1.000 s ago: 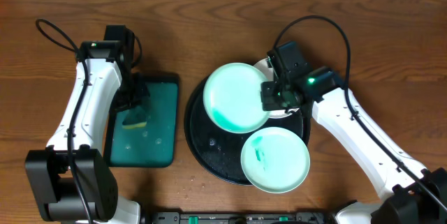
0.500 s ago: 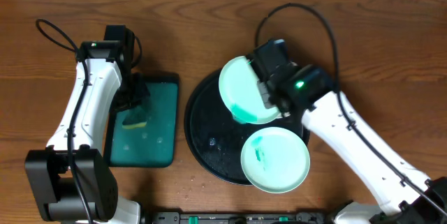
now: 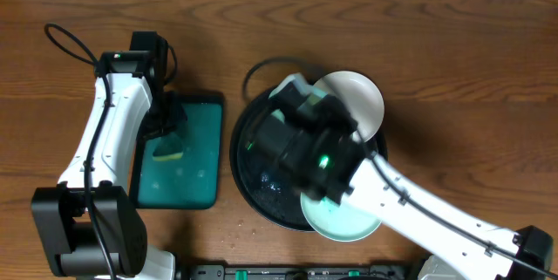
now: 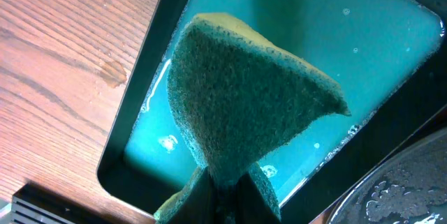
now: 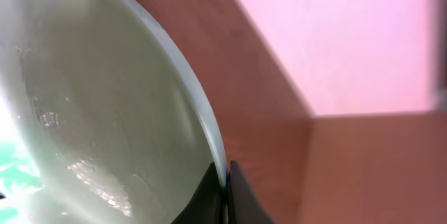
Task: Clean dirty plates on tray and stack at the side
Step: 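Lift the cleaned plate with the right gripper and carry it right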
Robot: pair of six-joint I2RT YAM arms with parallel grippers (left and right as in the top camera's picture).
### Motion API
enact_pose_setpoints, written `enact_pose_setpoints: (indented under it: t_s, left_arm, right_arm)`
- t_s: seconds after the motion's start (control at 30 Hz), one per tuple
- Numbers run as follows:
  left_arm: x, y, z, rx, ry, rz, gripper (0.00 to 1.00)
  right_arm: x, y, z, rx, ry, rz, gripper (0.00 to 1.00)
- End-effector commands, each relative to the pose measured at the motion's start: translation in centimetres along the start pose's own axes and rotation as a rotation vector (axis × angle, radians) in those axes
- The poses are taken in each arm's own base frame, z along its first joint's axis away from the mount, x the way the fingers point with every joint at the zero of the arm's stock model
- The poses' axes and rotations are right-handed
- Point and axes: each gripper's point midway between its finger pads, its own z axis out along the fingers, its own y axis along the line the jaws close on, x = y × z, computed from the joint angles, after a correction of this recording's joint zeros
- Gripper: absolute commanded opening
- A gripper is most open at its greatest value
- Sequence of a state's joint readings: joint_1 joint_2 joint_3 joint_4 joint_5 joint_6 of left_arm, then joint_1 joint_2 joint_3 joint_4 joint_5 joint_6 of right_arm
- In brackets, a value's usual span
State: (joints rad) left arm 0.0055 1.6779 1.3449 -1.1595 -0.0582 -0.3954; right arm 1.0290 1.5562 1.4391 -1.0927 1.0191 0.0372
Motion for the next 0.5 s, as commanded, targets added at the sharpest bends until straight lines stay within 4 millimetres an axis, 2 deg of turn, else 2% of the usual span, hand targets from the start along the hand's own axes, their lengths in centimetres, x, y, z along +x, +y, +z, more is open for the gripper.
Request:
enact_pose_setpoints:
  t_s: [0.0, 0.13, 0.3, 0.47]
  left_arm:
    - [0.1, 0.2, -0.1, -0.003, 0.002, 0.003, 0.08]
    - [0.1, 0.2, -0.1, -0.003, 0.002, 0.003, 0.08]
    - [0.1, 0.2, -0.1, -0.003, 0.002, 0.003, 0.08]
    - [0.1, 0.2, -0.1, -0.003, 0.002, 0.003, 0.08]
  right_arm:
    - [-1.6, -3.2, -2.9, 0.207, -0.078, -0.099, 0.01]
    - [-2.5, -4.4, -5.6, 0.357, -0.123, -0.226, 0.01]
    - [-3.7, -5.5, -8.0, 0.494, -0.133, -0.345, 0.01]
    - [-4.9, -5.0, -9.4, 0.507, -0.145, -0.427, 0.01]
